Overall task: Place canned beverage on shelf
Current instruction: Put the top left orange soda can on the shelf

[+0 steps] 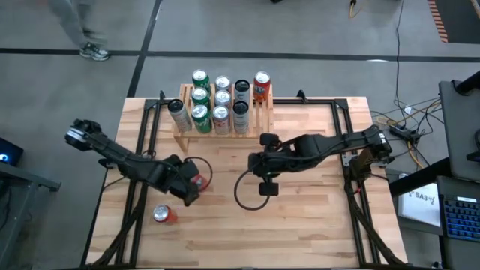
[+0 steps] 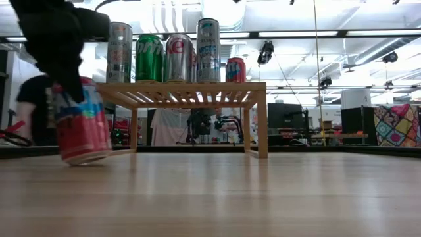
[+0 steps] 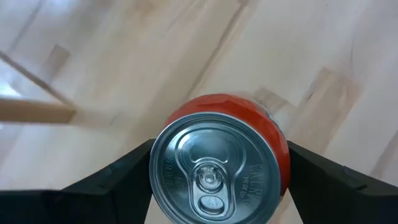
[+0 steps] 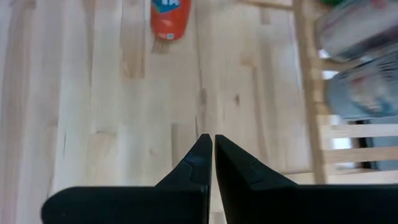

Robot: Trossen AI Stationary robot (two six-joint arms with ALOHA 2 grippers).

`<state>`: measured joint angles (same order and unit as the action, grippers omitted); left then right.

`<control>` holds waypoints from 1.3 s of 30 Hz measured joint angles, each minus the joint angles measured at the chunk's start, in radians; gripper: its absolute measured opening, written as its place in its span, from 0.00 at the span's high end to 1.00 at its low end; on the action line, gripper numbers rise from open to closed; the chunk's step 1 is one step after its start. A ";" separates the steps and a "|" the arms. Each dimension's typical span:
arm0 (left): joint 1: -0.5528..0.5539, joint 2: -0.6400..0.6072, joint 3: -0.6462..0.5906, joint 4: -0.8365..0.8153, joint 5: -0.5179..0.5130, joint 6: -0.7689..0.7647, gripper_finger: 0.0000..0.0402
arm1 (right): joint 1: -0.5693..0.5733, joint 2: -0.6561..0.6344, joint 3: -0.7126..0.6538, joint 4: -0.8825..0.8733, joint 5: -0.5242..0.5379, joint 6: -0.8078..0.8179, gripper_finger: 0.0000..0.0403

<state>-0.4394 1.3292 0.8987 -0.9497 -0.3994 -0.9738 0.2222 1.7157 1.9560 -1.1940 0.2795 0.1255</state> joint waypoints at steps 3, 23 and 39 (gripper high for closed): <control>0.019 0.025 0.027 -0.005 -0.003 0.084 0.29 | 0.000 0.000 -0.074 0.056 -0.014 0.022 0.98; 0.044 0.143 0.172 0.000 -0.072 0.485 0.28 | 0.000 0.000 -0.549 0.797 -0.044 0.020 0.98; 0.030 0.143 0.227 0.030 -0.115 0.583 0.28 | 0.000 0.000 -0.716 1.160 -0.038 0.032 0.87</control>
<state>-0.4095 1.4719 1.1254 -0.9192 -0.5148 -0.3905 0.2218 1.7157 1.2403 -0.0339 0.2413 0.1574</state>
